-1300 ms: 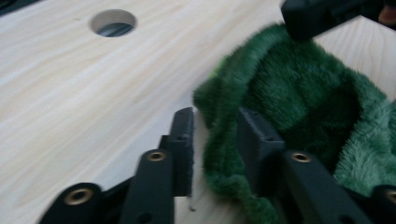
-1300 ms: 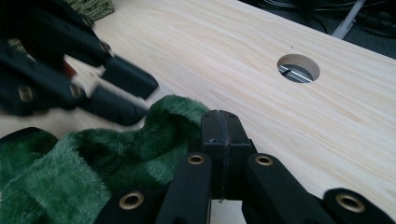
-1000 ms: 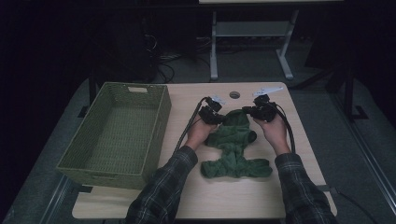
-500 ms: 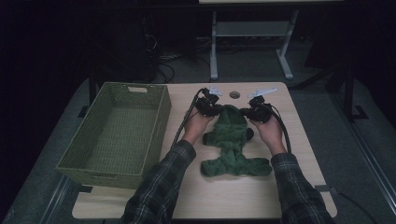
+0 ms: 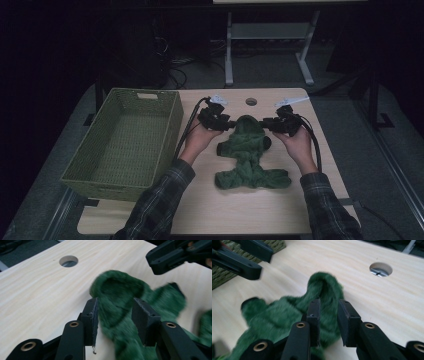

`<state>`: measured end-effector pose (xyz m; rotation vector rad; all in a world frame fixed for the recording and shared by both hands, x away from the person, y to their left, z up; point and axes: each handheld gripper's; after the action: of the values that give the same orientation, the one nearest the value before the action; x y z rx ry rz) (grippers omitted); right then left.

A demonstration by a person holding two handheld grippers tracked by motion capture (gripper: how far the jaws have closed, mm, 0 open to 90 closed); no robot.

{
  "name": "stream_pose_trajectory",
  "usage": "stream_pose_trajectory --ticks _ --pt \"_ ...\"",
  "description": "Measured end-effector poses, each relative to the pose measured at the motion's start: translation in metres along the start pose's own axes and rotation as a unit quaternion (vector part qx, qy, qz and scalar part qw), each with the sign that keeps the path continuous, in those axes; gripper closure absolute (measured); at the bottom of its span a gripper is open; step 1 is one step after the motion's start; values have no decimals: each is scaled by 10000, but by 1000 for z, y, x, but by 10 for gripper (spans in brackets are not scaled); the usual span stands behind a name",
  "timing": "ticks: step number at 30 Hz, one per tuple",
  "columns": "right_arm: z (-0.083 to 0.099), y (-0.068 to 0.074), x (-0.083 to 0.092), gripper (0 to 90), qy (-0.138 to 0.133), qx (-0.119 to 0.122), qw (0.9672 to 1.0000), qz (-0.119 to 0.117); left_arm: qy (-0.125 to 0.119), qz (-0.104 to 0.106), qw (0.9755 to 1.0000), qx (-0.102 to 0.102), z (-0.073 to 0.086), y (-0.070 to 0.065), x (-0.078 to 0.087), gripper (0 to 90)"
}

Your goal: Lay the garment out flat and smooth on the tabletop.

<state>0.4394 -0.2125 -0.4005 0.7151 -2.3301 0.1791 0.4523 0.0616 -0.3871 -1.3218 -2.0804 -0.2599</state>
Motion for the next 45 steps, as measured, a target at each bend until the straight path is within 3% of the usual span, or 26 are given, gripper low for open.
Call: stream_pose_trajectory --ticks 1,5,9,18,23,31,39,44,45 --pt "2 0 2 721 37 12 10000 -23 77 24 10000 -24 3 -3 5 557" --pt "13 3 18 713 -12 5 9999 -122 10 210 9998 38 20 -17 18 530" --pt "25 9 31 699 11 145 9997 -195 63 345 9994 0 39 -31 28 515" --pt "52 29 57 684 -31 339 9990 -297 195 465 9987 -68 82 -59 39 488" --pt "65 39 61 678 -30 377 9985 -389 258 471 9985 -60 109 -74 47 461" --pt "80 58 63 679 -99 500 9973 -531 426 322 9983 -247 148 -93 56 352" --pt "83 75 62 683 -158 627 9958 -644 714 243 9968 -267 166 -101 47 244" --pt "82 91 62 693 -161 743 9936 -832 620 123 9968 -495 170 -104 44 211" --pt "83 93 62 696 -168 743 9934 -852 578 102 9963 -620 172 -104 44 209"
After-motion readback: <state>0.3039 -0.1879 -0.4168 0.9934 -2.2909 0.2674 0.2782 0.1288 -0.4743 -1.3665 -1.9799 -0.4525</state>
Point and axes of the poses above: each handheld gripper's, and its own axes: x roughly backward along the jaws, z roughly out of its underside, y roughly to its left, and after that the axes turned 8 degrees about z, right-handed
